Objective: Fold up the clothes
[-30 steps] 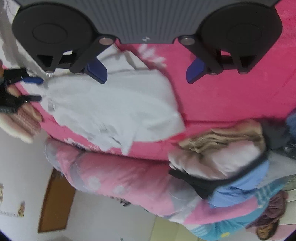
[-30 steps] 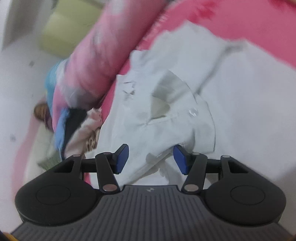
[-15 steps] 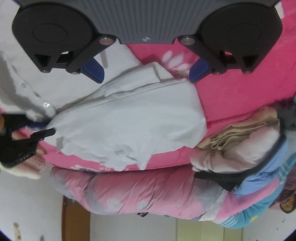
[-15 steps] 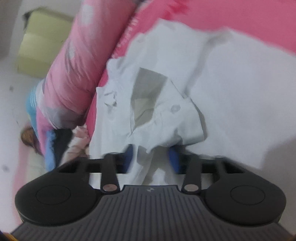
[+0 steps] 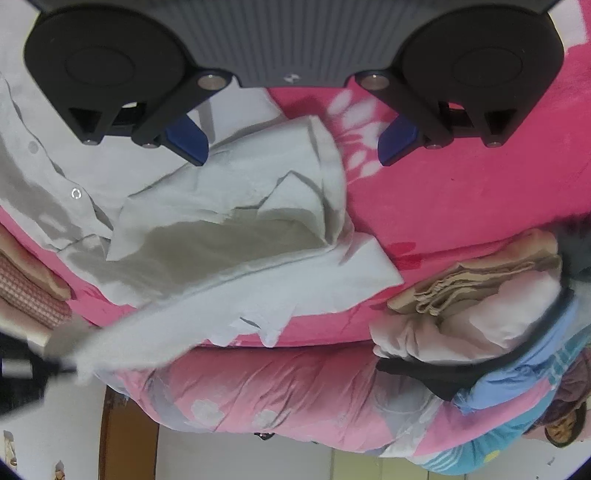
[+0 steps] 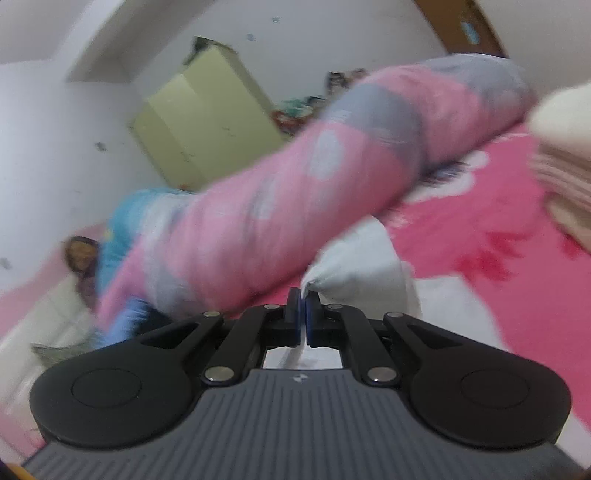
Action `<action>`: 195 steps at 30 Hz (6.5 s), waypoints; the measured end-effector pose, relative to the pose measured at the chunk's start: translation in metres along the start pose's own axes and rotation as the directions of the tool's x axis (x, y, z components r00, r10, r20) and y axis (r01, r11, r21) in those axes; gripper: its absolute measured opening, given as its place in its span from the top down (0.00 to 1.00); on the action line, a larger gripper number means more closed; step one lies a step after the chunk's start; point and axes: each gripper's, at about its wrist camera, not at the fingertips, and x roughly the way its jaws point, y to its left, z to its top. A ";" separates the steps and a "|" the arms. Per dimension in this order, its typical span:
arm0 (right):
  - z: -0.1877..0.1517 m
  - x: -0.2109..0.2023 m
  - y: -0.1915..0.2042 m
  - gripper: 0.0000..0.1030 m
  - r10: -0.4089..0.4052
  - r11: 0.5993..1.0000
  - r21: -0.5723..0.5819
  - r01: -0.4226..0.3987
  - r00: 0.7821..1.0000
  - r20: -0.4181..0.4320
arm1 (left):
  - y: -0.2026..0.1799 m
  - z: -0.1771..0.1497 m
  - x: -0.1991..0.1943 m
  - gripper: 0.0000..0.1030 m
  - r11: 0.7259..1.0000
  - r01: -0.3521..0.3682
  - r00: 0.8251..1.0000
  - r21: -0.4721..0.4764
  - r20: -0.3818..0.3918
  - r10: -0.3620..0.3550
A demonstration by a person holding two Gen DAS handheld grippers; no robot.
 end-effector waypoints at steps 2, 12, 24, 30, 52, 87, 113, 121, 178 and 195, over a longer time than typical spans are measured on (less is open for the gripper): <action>-0.005 0.011 -0.023 0.99 -0.068 0.997 0.026 0.068 0.997 -0.025 | -0.001 0.000 0.002 0.04 1.000 -0.002 1.000 0.002 -0.005 0.002; 0.047 0.015 0.031 0.99 0.105 0.986 -0.137 -0.090 0.989 0.102 | -0.003 0.003 0.010 0.04 1.000 -0.010 0.999 0.014 -0.031 0.010; -0.035 0.052 -0.096 0.99 -0.167 0.984 0.031 0.174 0.973 -0.158 | -0.005 0.004 0.014 0.04 1.000 -0.019 0.998 0.009 -0.052 0.019; -0.007 0.039 -0.076 0.98 -0.076 0.997 -0.007 0.076 0.994 -0.075 | -0.004 0.003 0.013 0.04 1.000 -0.028 0.999 -0.005 -0.043 0.027; 0.006 0.023 -0.104 0.74 -0.213 0.977 -0.022 0.212 0.974 -0.075 | 0.010 0.041 0.003 0.04 0.998 -0.048 0.995 -0.049 0.086 0.052; 0.027 0.097 -0.121 0.54 -0.210 0.978 -0.063 0.200 0.943 -0.260 | 0.046 0.033 0.031 0.06 0.973 -0.158 0.987 -0.170 -0.019 0.157; -0.137 0.267 0.244 0.48 -0.145 0.582 -0.651 -0.487 0.726 -0.672 | 0.087 0.006 0.059 0.93 0.852 0.339 0.941 -0.398 0.125 -0.315; -0.142 0.257 0.215 1.00 0.093 0.649 -0.544 -0.531 0.765 -0.637 | 0.081 0.008 0.051 0.96 0.877 0.308 0.951 -0.368 0.149 -0.271; -0.150 0.066 0.126 0.96 0.077 0.714 -0.617 -0.330 0.914 -0.399 | 0.056 0.011 0.035 0.53 0.942 0.265 0.964 -0.206 0.092 -0.251; -0.109 -0.080 -0.029 0.77 -0.192 0.906 -0.396 0.147 0.979 -0.076 | 0.059 0.021 0.003 0.15 0.959 0.170 0.981 -0.228 0.128 -0.144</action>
